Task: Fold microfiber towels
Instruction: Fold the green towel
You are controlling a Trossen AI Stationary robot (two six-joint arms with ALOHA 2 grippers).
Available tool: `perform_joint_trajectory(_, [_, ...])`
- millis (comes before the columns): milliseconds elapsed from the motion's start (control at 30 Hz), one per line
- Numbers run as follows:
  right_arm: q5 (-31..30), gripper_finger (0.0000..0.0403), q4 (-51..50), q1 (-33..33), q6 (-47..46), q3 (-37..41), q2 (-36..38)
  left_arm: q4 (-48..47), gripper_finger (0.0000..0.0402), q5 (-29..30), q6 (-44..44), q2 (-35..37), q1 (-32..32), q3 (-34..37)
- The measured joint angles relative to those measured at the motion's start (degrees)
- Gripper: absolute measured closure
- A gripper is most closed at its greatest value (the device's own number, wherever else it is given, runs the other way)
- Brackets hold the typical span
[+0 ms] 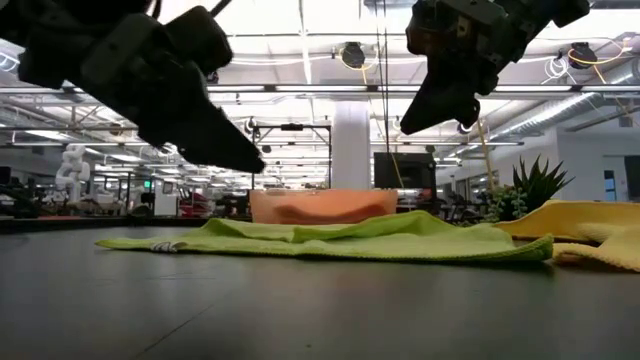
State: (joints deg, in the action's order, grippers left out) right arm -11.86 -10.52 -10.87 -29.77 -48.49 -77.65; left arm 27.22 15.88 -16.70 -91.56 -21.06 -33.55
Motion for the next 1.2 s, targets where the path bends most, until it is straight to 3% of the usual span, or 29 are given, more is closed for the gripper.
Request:
perform_joint_trajectory(167, [0.0,0.0362,0.0,0.0,0.0,0.0,0.0,-3.8,0.0199,0.5,4.0,-6.3,-1.2,-6.2])
perform_joint_trajectory(500, [0.0,0.0362,0.0,0.0,0.1,0.0,0.0,-17.4,0.0204,7.7,7.6,-15.4,-1.8,-18.9])
perform_joint_trajectory(1200, [0.0,0.0362,-0.5,-0.1,0.5,-0.1,0.0,-18.9,0.0204,6.7,5.7,-16.2,1.1,-19.3])
